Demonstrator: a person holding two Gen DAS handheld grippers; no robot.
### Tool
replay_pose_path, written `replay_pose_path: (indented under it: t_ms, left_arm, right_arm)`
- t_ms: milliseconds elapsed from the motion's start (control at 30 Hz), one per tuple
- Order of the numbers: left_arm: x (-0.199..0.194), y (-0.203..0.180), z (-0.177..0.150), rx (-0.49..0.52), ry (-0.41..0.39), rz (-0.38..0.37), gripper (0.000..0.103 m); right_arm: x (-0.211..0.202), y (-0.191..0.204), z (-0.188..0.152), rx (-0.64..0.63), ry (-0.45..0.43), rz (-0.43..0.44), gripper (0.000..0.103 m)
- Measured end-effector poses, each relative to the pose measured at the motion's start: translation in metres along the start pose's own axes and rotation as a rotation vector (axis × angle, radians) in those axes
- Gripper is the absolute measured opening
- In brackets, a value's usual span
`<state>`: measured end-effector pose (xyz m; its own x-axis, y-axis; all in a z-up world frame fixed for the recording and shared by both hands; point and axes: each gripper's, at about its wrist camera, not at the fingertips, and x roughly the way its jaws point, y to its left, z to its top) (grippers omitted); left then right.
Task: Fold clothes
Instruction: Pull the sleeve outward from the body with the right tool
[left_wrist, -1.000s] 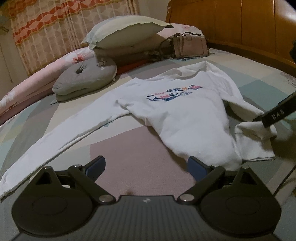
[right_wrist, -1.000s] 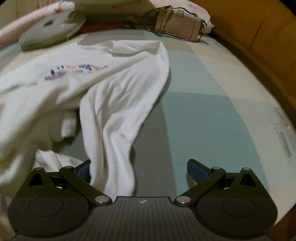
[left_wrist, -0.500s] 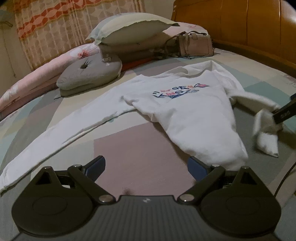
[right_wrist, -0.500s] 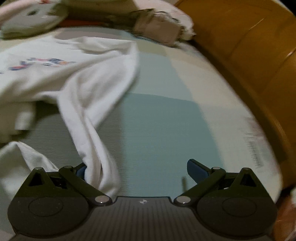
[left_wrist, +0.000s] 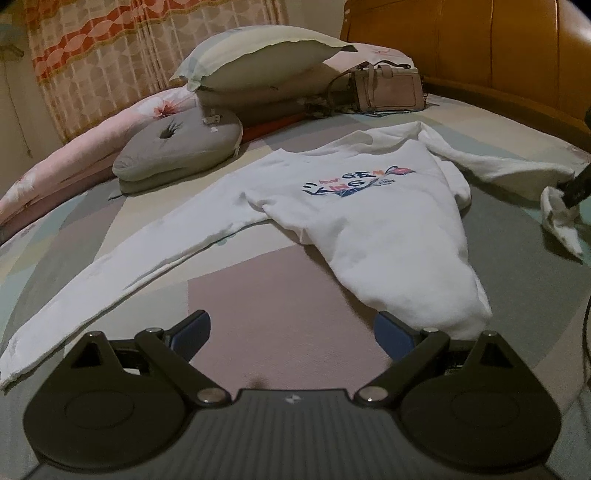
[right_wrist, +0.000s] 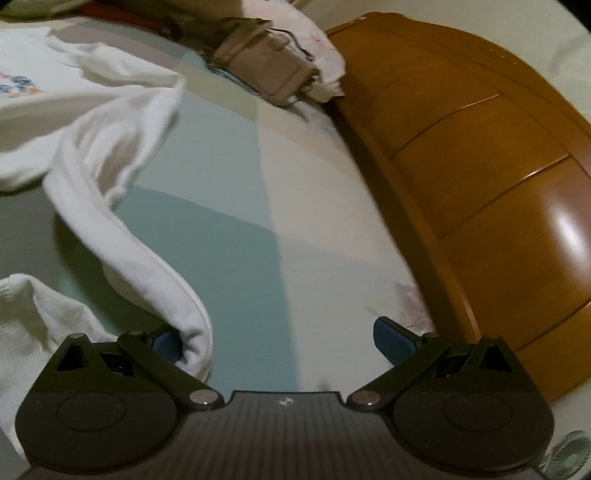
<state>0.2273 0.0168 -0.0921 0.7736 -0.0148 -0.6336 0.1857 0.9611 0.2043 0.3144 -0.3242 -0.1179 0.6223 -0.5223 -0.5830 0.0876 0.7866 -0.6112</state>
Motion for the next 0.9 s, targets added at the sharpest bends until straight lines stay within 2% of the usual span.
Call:
replay_pose_path:
  t_ms: [367, 567, 767, 833, 867, 900]
  left_arm:
    - [0.0, 0.0, 0.001, 0.029, 0.01, 0.019, 0.095]
    - [0.0, -0.001, 0.003, 0.037, 0.019, 0.033, 0.095]
    - [-0.002, -0.002, 0.007, 0.047, 0.017, 0.042, 0.095]
    - [-0.001, -0.003, 0.008, 0.047, 0.015, 0.037, 0.095]
    - [-0.001, -0.003, 0.008, 0.048, 0.015, 0.033, 0.095]
    - [-0.001, -0.004, 0.009, 0.051, 0.015, 0.03, 0.095]
  right_arm:
    - [0.057, -0.07, 0.01, 0.049, 0.016, -0.216, 0.103]
    - [0.085, -0.11, 0.023, 0.069, 0.013, -0.257, 0.103]
    - [0.097, -0.12, 0.032, 0.045, -0.023, -0.338, 0.103]
    - [0.094, -0.114, 0.029, 0.021, -0.027, -0.327, 0.103]
    - [0.093, -0.11, 0.026, 0.008, -0.027, -0.298, 0.103]
    - [0.091, -0.106, 0.021, -0.001, -0.031, -0.226, 0.103]
